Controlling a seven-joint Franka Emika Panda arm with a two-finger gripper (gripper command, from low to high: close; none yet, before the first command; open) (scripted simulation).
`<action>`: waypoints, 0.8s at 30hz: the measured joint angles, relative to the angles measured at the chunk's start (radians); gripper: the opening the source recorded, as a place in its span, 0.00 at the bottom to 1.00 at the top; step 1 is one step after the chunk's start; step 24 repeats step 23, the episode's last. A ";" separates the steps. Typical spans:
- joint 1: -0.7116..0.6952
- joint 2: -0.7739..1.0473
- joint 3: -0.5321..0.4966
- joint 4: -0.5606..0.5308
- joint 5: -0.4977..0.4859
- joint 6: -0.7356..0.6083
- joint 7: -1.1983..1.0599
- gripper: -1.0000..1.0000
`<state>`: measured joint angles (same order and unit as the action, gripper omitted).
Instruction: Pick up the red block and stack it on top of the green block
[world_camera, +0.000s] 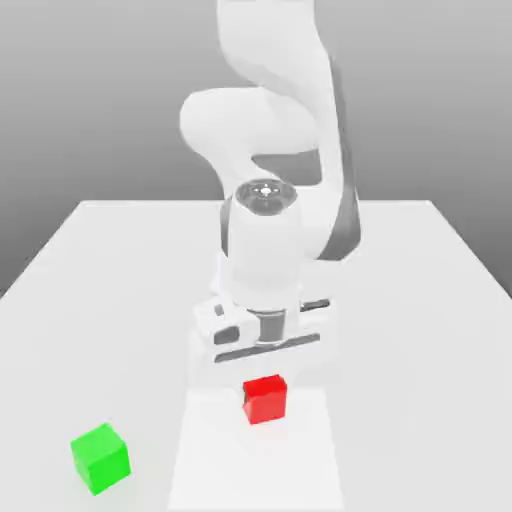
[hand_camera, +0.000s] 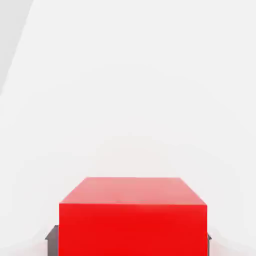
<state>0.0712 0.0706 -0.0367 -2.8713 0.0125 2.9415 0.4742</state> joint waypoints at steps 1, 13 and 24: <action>-0.003 -0.035 0.000 -0.005 -0.007 -0.030 0.005 0.00; -0.243 0.004 -0.125 0.301 0.028 -0.303 -0.010 0.00; -0.310 0.197 -0.121 0.400 0.095 -0.208 -0.055 1.00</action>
